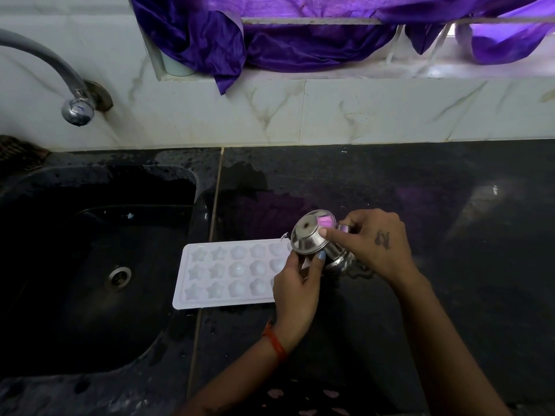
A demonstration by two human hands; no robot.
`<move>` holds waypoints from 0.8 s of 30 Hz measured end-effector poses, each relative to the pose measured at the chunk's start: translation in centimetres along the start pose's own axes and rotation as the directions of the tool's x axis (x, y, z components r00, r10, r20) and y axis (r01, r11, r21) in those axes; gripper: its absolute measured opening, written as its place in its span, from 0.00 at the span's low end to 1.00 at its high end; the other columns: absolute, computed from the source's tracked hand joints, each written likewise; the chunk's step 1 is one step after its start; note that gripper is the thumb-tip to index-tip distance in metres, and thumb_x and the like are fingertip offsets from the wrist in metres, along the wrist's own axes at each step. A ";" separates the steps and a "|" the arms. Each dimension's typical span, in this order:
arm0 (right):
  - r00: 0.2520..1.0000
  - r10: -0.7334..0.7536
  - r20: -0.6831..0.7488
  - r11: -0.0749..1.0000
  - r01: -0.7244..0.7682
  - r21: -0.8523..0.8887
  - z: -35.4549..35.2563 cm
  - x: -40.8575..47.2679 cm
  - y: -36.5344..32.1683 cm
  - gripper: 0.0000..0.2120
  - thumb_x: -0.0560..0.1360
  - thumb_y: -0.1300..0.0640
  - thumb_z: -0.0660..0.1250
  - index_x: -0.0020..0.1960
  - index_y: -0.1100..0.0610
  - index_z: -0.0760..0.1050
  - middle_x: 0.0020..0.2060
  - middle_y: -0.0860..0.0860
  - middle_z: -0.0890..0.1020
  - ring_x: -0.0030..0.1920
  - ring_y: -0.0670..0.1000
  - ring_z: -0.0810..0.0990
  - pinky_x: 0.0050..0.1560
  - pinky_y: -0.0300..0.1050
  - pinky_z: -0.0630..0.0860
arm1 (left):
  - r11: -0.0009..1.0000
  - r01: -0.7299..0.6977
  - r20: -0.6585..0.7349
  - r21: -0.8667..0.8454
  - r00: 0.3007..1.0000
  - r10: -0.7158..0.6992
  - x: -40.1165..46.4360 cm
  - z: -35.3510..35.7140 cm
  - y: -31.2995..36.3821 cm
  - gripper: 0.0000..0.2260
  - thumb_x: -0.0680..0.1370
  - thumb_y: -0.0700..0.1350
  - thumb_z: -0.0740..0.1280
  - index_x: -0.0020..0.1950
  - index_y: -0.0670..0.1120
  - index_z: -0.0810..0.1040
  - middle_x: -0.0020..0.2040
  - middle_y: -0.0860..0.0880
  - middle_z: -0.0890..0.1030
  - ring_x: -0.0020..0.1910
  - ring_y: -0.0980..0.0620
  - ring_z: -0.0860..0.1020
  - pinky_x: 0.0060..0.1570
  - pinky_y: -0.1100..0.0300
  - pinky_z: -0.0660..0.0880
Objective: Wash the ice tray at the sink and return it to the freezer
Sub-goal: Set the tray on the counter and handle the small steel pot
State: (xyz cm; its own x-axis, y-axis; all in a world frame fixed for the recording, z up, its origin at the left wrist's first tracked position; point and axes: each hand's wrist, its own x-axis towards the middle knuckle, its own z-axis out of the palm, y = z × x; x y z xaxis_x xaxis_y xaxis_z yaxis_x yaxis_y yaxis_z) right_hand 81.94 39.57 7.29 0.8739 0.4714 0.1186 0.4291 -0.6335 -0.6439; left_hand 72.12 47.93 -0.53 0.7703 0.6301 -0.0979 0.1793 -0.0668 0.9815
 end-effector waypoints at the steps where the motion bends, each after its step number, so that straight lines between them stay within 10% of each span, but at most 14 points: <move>1: 1.000 0.023 -0.002 0.999 -0.023 0.037 0.0 -0.1 0.3 0.18 0.66 0.41 0.72 0.28 0.54 0.75 0.25 0.49 0.79 0.29 0.49 0.79 0.34 0.47 0.76 | 1.000 -0.004 -0.003 0.021 1.000 0.004 0.0 0.0 0.1 0.13 0.77 0.54 0.65 0.60 0.53 0.77 0.41 0.58 0.83 0.45 0.60 0.81 0.43 0.73 0.73; 7: 0.997 0.070 -0.025 0.993 -0.068 0.100 -0.3 -0.2 0.9 0.18 0.66 0.42 0.73 0.28 0.54 0.76 0.24 0.48 0.80 0.26 0.46 0.78 0.31 0.41 0.73 | 0.998 -0.038 0.007 0.041 0.999 0.038 -0.1 0.4 0.6 0.15 0.77 0.53 0.65 0.62 0.51 0.76 0.43 0.58 0.83 0.43 0.61 0.81 0.42 0.74 0.72; 14: 0.999 0.037 -0.028 0.999 -0.037 -0.011 -0.8 -0.1 1.2 0.18 0.67 0.41 0.72 0.29 0.53 0.76 0.26 0.48 0.80 0.30 0.47 0.79 0.33 0.44 0.75 | 1.000 0.001 0.039 -0.019 0.999 0.000 -0.1 1.8 -0.5 0.08 0.74 0.60 0.64 0.49 0.60 0.76 0.43 0.53 0.83 0.45 0.55 0.82 0.51 0.48 0.79; 24: 0.999 0.006 0.040 0.981 0.001 -0.194 -1.9 -0.1 0.3 0.18 0.69 0.40 0.69 0.30 0.52 0.74 0.28 0.50 0.79 0.33 0.49 0.77 0.29 0.37 0.64 | 0.967 0.145 0.109 -0.208 0.986 -0.124 -0.5 3.0 0.0 0.09 0.79 0.49 0.63 0.55 0.46 0.77 0.49 0.50 0.83 0.49 0.55 0.82 0.51 0.57 0.80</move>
State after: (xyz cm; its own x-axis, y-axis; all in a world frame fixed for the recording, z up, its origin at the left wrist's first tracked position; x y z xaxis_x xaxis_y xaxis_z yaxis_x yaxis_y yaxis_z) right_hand 82.44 38.21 8.56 0.8670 0.4912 0.0845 0.4664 -0.7399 -0.4847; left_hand 73.57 45.28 -0.96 0.8043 0.5452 -0.2363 0.1577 0.1876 0.9695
